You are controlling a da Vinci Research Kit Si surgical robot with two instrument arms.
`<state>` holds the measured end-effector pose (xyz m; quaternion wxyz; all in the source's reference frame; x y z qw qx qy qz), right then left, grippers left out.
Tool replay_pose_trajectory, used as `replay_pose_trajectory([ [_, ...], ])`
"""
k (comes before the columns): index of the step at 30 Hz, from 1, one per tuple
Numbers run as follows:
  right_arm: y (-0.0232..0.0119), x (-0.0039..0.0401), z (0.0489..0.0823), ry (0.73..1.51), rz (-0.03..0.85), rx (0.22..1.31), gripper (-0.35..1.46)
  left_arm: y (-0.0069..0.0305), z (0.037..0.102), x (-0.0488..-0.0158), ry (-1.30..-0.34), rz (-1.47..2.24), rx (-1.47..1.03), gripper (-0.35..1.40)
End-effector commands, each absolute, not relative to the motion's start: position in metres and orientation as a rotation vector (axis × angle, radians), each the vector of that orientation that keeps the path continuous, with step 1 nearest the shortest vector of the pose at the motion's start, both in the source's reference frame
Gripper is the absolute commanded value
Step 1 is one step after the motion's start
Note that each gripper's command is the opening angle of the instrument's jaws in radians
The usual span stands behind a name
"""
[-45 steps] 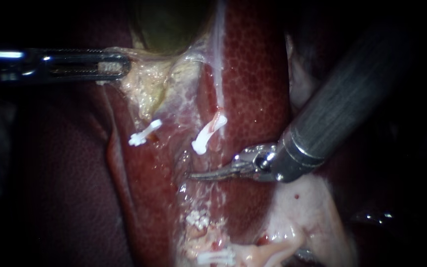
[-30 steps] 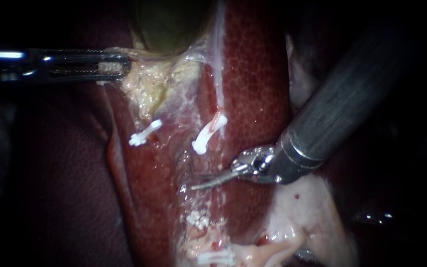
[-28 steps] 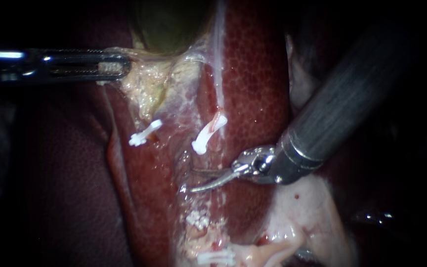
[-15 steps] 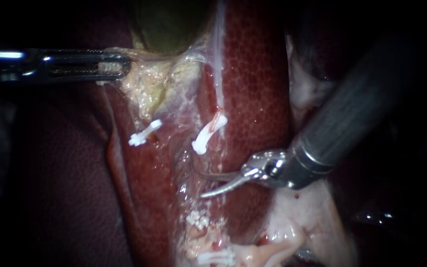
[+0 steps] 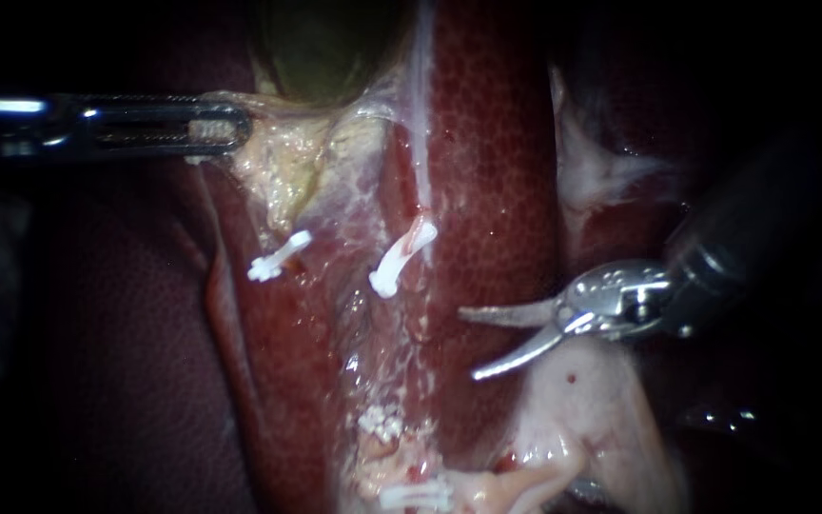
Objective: Go back from the cut right tube
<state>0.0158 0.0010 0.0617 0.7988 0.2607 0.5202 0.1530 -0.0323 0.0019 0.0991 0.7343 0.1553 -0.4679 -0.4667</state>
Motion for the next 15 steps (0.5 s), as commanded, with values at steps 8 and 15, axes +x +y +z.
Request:
replay_pose_trajectory([
  [8,0.0028,0.0145,0.0580,1.122,0.353,0.487,1.43,0.0016,0.0995,-0.0328,-1.028,-1.029,0.333,-0.28],
  [15,0.0027,0.0143,0.0575,1.122,0.353,0.475,1.43,-0.0001,0.1016,-0.0349,-1.029,-1.004,0.348,-0.28],
])
